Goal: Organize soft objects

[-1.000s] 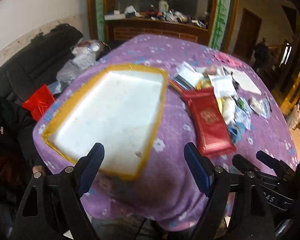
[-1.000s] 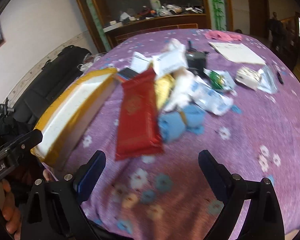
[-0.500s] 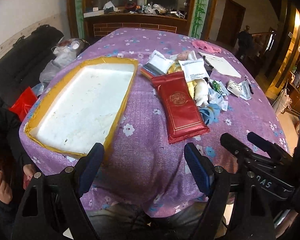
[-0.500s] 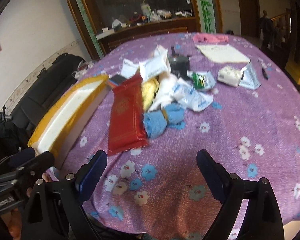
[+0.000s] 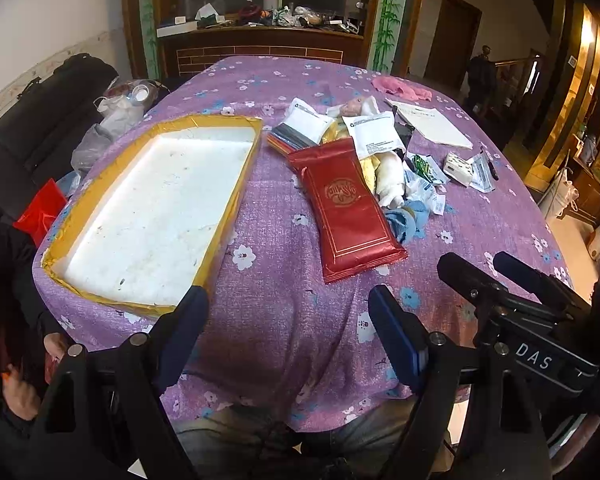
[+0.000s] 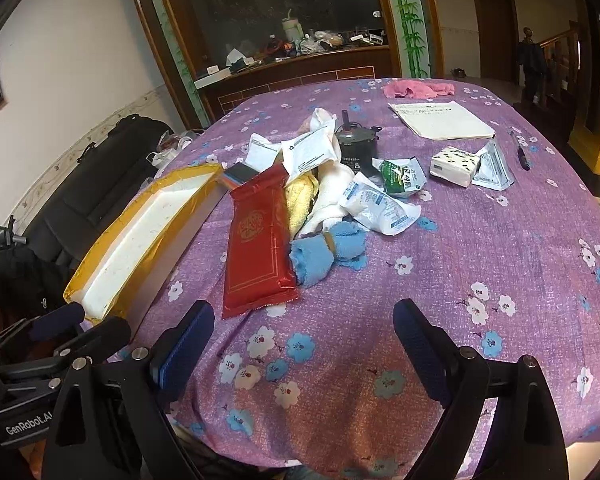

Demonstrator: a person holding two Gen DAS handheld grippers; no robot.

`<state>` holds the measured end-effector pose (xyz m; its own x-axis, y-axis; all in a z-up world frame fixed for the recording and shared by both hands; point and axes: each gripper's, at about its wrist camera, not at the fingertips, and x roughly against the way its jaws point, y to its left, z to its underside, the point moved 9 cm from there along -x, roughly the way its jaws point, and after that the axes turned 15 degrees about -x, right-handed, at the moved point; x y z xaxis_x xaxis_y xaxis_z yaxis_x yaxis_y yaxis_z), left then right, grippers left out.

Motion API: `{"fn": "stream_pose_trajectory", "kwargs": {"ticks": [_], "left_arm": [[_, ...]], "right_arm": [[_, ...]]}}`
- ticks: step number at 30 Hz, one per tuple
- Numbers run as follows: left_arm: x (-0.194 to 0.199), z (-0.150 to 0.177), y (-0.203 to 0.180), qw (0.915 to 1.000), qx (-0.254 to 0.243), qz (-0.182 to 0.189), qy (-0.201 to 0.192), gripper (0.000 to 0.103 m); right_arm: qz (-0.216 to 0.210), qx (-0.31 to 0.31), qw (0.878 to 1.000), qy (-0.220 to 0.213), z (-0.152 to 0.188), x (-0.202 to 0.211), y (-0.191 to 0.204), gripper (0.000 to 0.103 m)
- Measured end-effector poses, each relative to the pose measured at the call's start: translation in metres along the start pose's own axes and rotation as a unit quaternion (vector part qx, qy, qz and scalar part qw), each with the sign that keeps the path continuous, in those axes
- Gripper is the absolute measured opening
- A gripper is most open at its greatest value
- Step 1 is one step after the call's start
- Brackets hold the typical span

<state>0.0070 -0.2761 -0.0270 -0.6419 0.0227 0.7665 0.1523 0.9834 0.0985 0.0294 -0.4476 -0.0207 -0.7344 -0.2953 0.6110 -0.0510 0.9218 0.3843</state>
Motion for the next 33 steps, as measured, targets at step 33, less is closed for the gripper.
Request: {"fn": "stream_pose_trajectory", "kwargs": {"ticks": [33], "left_arm": [[-0.072, -0.003, 0.002, 0.9978, 0.020, 0.027, 0.057, 0.082]], "right_arm": [[0.006, -0.018, 0.999, 0.027, -0.030, -0.064, -0.016, 0.088]]}}
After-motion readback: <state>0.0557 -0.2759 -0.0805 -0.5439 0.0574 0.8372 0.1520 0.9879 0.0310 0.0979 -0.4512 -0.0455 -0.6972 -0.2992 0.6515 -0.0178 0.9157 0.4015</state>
